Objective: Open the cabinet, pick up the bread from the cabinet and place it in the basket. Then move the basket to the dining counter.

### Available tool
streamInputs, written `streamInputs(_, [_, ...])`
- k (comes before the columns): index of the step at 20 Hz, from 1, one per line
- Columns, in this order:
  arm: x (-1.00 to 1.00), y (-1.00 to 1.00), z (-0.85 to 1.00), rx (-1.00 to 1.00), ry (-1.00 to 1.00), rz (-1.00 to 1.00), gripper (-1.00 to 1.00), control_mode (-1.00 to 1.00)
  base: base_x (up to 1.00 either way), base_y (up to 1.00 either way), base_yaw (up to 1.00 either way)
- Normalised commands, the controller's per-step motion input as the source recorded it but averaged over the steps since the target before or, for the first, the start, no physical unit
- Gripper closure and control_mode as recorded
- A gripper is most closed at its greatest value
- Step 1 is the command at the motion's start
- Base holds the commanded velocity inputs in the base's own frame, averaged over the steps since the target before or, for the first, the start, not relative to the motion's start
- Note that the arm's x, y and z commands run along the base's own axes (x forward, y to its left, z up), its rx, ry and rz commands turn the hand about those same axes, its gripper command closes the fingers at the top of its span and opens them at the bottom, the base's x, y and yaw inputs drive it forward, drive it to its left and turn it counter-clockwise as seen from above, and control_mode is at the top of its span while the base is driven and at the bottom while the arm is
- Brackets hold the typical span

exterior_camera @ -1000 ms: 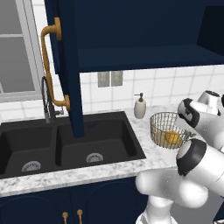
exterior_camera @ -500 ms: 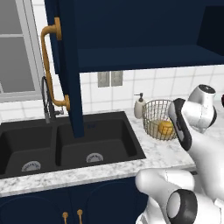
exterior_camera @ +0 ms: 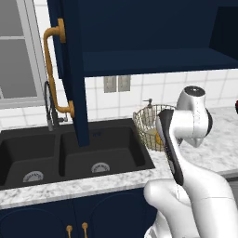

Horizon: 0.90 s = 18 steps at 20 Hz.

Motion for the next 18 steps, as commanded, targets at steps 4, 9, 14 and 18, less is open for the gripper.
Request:
streamInputs(4, [-0.39,0.08,0.0,0.14,0.07,0.0,1.0,-1.0,0.0,0.0,0.0])
streamInputs(9, [-0.08,0.01,0.0,0.2,0.02,0.03,1.0,-1.0,0.0,0.0,0.0])
streamInputs(14, [0.0,0.0,0.0,0.0,0.0,0.0,1.0,-1.0,0.0,0.0,0.0])
streamInputs(18, [-0.11,0.0,0.0,0.0,0.0,0.0,1.0,-1.0,0.0,0.0,0.0])
